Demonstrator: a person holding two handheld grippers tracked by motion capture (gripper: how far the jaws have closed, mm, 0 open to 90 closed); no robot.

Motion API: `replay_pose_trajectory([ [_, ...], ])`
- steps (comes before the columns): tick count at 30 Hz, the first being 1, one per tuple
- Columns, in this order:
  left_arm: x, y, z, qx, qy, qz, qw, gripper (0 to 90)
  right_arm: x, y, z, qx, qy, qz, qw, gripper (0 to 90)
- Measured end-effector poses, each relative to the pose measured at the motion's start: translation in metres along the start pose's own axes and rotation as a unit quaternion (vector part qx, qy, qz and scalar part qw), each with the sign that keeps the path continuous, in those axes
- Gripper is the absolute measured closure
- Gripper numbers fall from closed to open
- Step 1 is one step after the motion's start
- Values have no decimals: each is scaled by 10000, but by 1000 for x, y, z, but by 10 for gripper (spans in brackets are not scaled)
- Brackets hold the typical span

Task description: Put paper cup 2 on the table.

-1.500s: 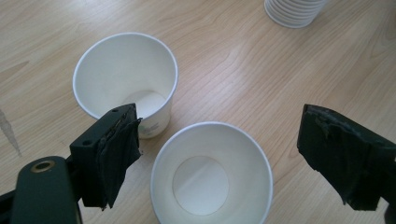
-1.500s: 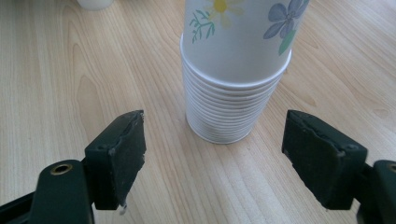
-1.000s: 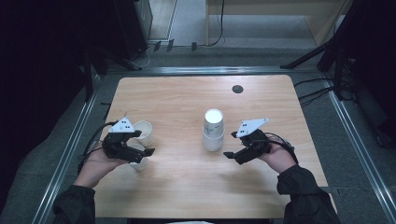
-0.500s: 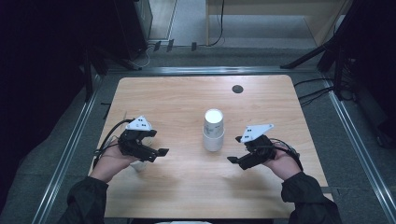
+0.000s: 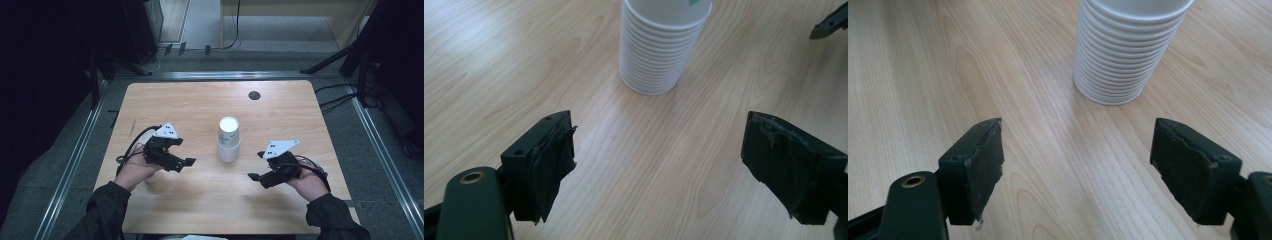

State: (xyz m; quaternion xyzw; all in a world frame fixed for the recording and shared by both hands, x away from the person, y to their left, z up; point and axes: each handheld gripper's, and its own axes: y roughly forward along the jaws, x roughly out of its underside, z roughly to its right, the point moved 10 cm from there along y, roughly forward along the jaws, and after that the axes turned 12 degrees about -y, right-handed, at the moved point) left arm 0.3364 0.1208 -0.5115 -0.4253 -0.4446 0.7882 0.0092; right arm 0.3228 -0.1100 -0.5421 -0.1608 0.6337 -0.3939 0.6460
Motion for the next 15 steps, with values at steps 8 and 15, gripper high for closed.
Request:
replay_pose_trajectory([
  [8,-6,14,12,47,174,36,9998,137,1,-2,-7,30,233,121,9997,211],
  [15,-11,23,20,145,280,42,9995,137,4,-2,-13,29,236,51,9997,211],
])
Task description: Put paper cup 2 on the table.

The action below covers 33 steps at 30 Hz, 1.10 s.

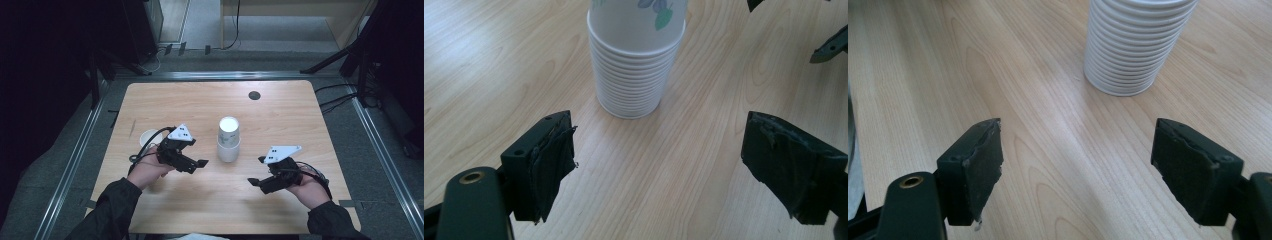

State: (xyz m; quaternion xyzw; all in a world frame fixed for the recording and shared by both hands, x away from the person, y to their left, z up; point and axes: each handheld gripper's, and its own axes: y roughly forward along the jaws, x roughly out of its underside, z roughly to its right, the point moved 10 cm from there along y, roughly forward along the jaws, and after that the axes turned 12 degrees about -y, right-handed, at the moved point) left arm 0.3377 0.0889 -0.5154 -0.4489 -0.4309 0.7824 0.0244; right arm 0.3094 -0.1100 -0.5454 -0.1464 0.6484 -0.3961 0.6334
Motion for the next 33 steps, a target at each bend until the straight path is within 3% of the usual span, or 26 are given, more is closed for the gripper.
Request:
replay_pose_trajectory([
  [11,-1,11,14,55,139,-25,9999,137,0,4,-8,-65,-36,-54,10000,211],
  [17,0,19,21,-22,217,-29,9998,137,0,7,-13,-128,-123,-100,9998,211],
  [25,3,25,28,133,35,15,9999,137,-2,11,-18,-194,-175,-141,9996,211],
  [33,6,32,26,34,-63,-81,9999,137,-3,16,-22,-260,-280,-189,9991,211],
])
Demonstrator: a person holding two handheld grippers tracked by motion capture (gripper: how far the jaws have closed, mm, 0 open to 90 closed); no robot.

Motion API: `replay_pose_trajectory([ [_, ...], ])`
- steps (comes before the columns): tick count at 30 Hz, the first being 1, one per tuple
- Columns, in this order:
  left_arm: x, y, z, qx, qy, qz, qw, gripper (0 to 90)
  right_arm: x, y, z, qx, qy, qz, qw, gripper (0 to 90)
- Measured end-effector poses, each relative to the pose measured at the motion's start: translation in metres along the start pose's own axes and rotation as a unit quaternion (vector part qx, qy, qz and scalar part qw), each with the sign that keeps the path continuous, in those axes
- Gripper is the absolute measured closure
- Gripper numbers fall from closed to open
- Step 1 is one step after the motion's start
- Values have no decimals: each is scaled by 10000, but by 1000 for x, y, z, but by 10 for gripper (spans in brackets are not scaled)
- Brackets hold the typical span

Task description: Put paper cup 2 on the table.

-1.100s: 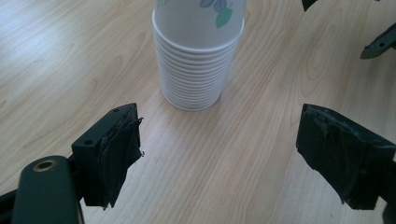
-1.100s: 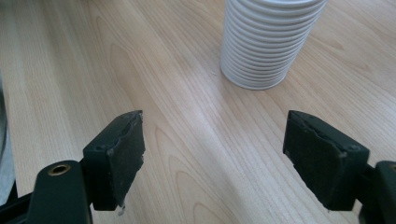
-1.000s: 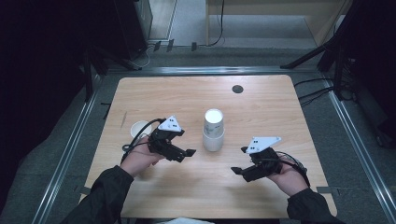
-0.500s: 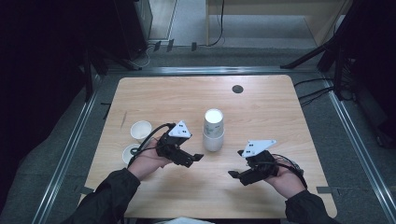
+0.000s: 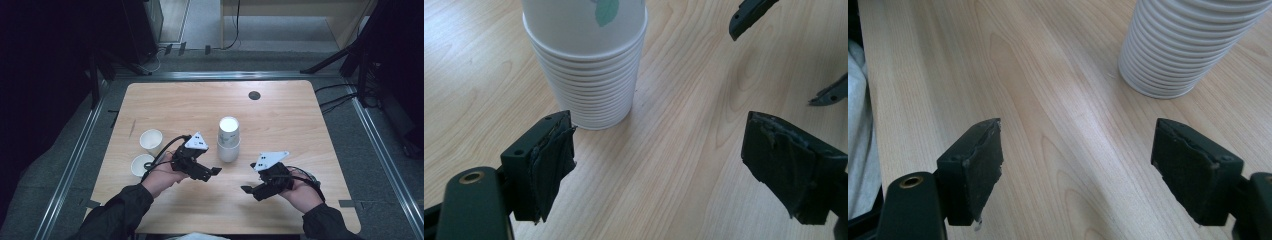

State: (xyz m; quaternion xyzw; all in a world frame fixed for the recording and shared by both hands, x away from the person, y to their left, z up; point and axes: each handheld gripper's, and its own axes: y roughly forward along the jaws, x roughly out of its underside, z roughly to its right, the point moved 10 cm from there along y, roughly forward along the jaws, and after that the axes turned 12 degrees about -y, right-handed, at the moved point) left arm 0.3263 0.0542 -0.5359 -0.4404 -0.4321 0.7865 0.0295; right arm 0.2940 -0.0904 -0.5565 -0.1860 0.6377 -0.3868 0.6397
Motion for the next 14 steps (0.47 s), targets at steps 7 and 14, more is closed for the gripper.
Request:
replay_pose_trajectory([
  [7,5,6,-3,-57,22,-141,9999,137,0,1,-1,-27,-25,-36,10000,211],
  [14,23,27,-13,-370,150,-635,9972,137,6,6,-1,-19,-100,-236,9997,211],
])
